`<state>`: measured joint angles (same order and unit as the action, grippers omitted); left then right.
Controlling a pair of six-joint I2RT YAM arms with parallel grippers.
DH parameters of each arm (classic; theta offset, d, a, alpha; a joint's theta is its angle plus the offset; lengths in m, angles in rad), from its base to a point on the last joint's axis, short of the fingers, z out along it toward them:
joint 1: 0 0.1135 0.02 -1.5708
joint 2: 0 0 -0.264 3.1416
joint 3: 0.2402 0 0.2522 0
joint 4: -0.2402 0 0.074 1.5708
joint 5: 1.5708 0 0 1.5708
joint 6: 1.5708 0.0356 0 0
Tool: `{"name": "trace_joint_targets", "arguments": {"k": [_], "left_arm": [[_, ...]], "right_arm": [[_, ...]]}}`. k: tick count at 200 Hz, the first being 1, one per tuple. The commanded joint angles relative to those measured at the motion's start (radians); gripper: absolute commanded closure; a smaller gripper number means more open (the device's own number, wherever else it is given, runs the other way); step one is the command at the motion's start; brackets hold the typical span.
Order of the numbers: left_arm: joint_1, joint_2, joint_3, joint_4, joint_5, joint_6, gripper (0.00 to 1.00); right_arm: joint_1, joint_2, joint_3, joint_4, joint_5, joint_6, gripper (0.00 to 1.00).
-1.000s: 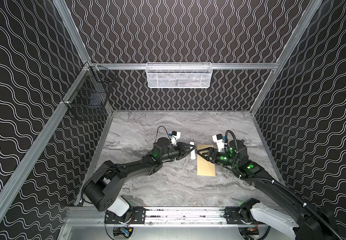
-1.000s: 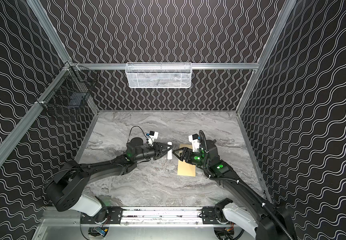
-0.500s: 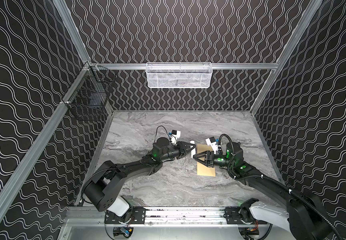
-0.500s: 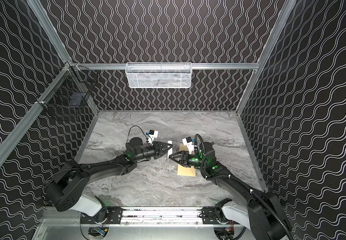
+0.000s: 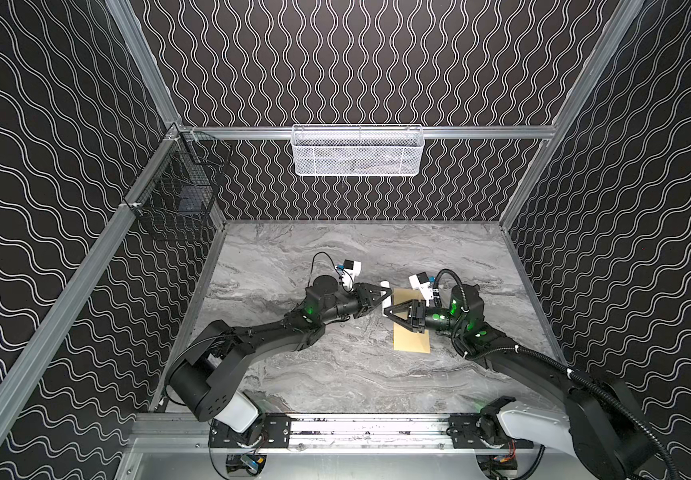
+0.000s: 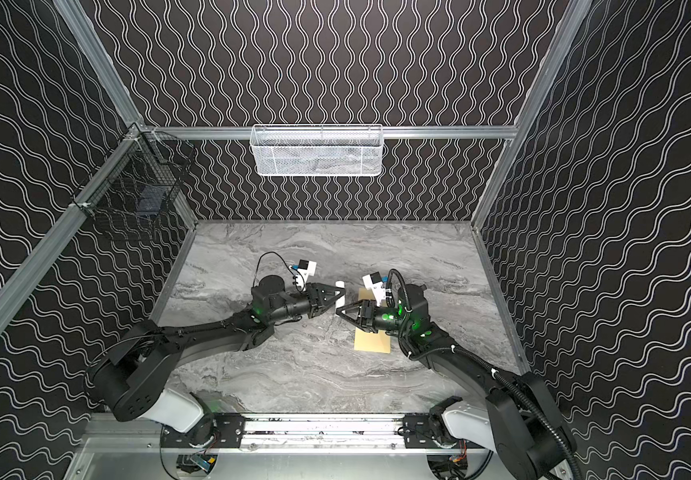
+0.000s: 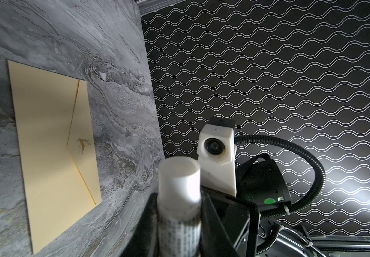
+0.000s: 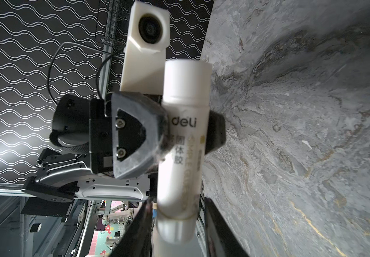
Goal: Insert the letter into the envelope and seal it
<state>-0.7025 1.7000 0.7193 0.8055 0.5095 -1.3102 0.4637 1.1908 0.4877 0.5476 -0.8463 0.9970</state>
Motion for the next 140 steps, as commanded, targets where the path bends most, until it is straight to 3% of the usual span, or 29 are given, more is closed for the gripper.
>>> {"name": "trace_joint_targets", "arguments": {"k": [1,38,65,103,140], "left_arm": [[-0.002,0.006,0.001,0.048,0.004,-0.009,1.00],[-0.004,0.010,0.005,0.047,0.001,-0.009,1.00],[-0.005,0.010,0.012,0.032,0.003,-0.003,1.00],[-0.005,-0.014,0.041,-0.138,-0.012,0.052,1.00],[-0.006,-0.016,0.069,-0.236,-0.026,0.076,1.00]], "right_arm": [[0.001,0.004,-0.004,0.075,-0.002,0.030,0.65],[0.001,0.007,-0.011,0.104,-0.008,0.054,0.74],[0.001,-0.019,0.007,0.014,0.019,0.009,0.78],[0.003,-0.069,0.123,-0.386,0.186,-0.187,0.79],[0.034,-0.057,0.239,-0.669,0.369,-0.331,0.78]]}}
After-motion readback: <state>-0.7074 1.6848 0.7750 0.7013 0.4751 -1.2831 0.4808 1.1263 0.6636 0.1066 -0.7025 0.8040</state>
